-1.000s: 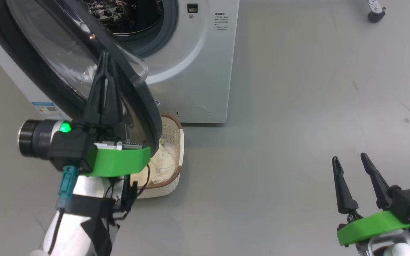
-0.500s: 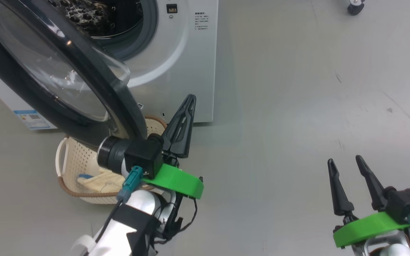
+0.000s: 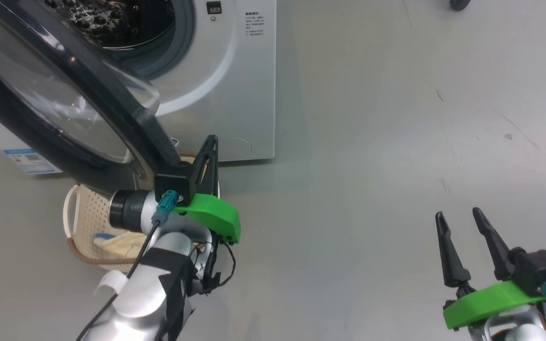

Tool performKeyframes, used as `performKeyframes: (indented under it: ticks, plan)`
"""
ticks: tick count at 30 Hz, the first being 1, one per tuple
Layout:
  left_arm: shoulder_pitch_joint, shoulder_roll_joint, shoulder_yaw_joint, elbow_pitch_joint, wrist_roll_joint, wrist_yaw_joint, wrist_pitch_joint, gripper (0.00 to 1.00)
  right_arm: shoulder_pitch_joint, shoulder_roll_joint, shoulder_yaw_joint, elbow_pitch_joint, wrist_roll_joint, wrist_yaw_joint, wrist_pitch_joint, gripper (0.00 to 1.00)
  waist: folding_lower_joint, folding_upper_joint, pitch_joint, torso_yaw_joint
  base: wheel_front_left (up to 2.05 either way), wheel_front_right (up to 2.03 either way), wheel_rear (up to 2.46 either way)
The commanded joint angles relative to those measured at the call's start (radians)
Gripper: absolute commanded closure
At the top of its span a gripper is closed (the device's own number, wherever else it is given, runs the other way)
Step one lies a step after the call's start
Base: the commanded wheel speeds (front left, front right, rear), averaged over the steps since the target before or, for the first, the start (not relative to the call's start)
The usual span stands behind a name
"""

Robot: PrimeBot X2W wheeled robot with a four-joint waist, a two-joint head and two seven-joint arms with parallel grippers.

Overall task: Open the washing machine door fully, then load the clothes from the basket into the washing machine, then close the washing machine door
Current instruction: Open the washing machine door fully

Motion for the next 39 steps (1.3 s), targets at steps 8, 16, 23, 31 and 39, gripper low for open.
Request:
performKeyframes:
  ticks: [8, 16, 23, 31, 39]
  plan:
    - [-0.085, 0.009, 0.074, 0.080, -0.028, 0.012, -0.039, 1.00, -0.047, -0.008, 0.020, -0.016, 0.008, 0.004, 0.012, 0.00, 0.0000, 0.0000, -0.004, 0.001, 0.00, 0.00, 0.00]
    - [-0.103, 0.016, 0.096, 0.132, -0.036, 0.008, -0.055, 1.00, -0.053, -0.008, 0.019, -0.016, 0.006, 0.004, 0.014, 0.00, 0.0000, 0.0000, 0.001, 0.013, 0.00, 0.00, 0.00]
    - [-0.098, 0.021, 0.096, 0.129, -0.021, 0.008, -0.062, 1.00, -0.052, -0.008, 0.014, -0.011, 0.012, 0.004, 0.013, 0.00, 0.0000, 0.0000, 0.004, 0.026, 0.00, 0.00, 0.00]
    - [-0.059, 0.042, 0.094, 0.101, -0.009, 0.013, -0.063, 1.00, -0.053, -0.008, 0.006, -0.010, 0.011, 0.004, 0.016, 0.00, 0.0000, 0.0000, 0.006, 0.059, 0.00, 0.00, 0.00]
    - [-0.018, 0.067, 0.083, 0.035, 0.008, 0.031, -0.063, 1.00, -0.057, -0.008, 0.008, -0.013, 0.011, 0.004, 0.021, 0.00, 0.0000, 0.0000, 0.011, 0.102, 0.00, 0.00, 0.00]
